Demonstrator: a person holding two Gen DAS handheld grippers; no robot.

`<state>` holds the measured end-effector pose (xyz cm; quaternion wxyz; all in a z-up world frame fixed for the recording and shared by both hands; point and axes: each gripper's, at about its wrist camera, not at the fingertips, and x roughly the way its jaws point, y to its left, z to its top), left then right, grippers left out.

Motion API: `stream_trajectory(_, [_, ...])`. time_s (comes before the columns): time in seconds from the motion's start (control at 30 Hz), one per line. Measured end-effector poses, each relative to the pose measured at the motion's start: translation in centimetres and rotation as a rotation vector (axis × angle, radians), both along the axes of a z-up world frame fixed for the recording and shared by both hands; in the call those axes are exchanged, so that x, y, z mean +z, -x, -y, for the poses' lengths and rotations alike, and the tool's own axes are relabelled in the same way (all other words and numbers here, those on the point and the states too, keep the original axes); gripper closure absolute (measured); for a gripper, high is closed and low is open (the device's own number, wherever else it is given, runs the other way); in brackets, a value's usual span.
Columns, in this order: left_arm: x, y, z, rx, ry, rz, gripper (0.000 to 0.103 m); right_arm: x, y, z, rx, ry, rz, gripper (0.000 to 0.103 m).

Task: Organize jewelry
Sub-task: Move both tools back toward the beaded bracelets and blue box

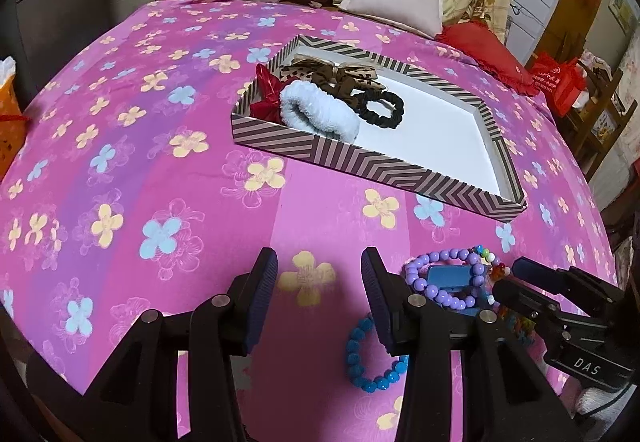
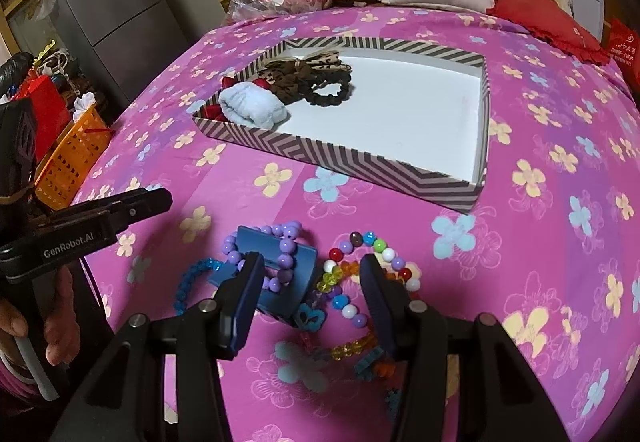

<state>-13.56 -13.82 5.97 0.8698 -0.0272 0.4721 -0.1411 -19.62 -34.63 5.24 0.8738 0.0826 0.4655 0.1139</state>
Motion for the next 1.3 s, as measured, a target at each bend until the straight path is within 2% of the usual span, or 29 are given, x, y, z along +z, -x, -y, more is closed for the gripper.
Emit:
stream_trajectory(0.63, [0.2,0.4,0.1,-0.007,-0.012,0.004,0.065,0.4,-0.3,-0.3,0.012,0.018,0.003,0.051])
stream_trajectory(0.97, [-0.4,0.1,-0.2,0.005,-0.005,-0.018,0.065,0.1,-1.6,-1.6,0.071,0.081,-0.006,0.051])
stream_trajectory(1.03, [-0.5,0.0,-0.3,0.006,-0.004,-0.022,0.065,-0.2,-2.0,-2.0,0.093,0.1,-0.014,0.054])
stream_trajectory(1.17, [-0.8,-0.3,-0.5,0.011,-0.003,-0.032,0.065,-0.9,-2.8,-2.5,0.126,0.105,-0.039,0.079])
stream_trajectory(1.3, [-1.3,-0.7,-0.8,0.025,-0.001,-0.046,0.065,-0.5,-2.6,-3.1,0.151,0.143,-0.004,0.083])
